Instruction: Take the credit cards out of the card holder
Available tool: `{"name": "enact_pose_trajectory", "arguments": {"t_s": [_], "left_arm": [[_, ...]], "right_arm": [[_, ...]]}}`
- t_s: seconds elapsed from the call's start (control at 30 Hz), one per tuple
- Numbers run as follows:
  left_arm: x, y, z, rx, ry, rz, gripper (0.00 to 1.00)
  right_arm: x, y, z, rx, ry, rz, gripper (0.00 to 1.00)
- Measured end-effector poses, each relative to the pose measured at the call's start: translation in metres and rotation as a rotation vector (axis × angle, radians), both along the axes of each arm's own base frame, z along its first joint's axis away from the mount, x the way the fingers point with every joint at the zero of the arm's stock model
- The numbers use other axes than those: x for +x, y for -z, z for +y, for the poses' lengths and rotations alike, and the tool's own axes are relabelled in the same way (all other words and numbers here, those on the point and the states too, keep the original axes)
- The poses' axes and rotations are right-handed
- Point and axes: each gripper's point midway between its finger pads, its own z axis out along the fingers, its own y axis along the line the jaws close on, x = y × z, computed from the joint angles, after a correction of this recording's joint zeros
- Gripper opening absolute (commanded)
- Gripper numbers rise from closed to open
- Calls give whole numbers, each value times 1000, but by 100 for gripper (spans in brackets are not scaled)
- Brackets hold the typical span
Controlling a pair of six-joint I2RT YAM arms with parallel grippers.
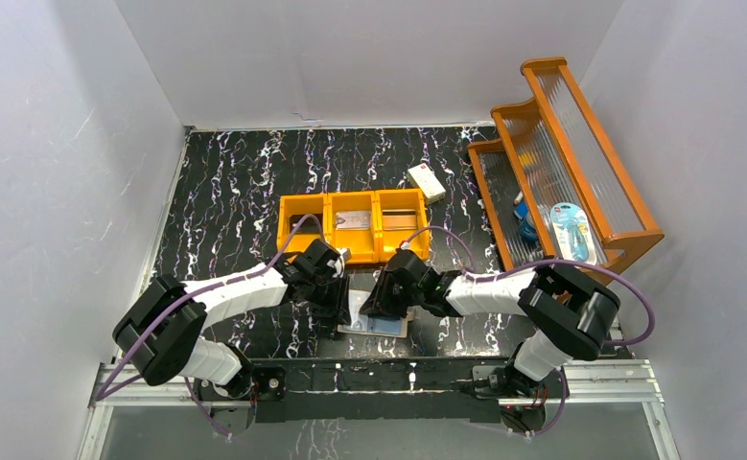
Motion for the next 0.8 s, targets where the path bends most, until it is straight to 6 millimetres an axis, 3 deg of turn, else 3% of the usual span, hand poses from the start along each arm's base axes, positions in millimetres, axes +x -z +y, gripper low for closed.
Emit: {"name": "enact_pose_trajectory", "arguments": {"t_s": [0.3, 0.53, 0.8], "left_arm": [[-2, 0, -1, 2, 0, 2, 21], [-2, -2, -2, 1, 2, -8, 31], [3, -9, 0, 7, -1, -45, 27]], "right_arm": [[0, -1, -4, -26, 4, 4, 41], [-1, 0, -8, -45, 4, 2, 39], [-1, 1, -2, -17, -7, 12, 34]]}}
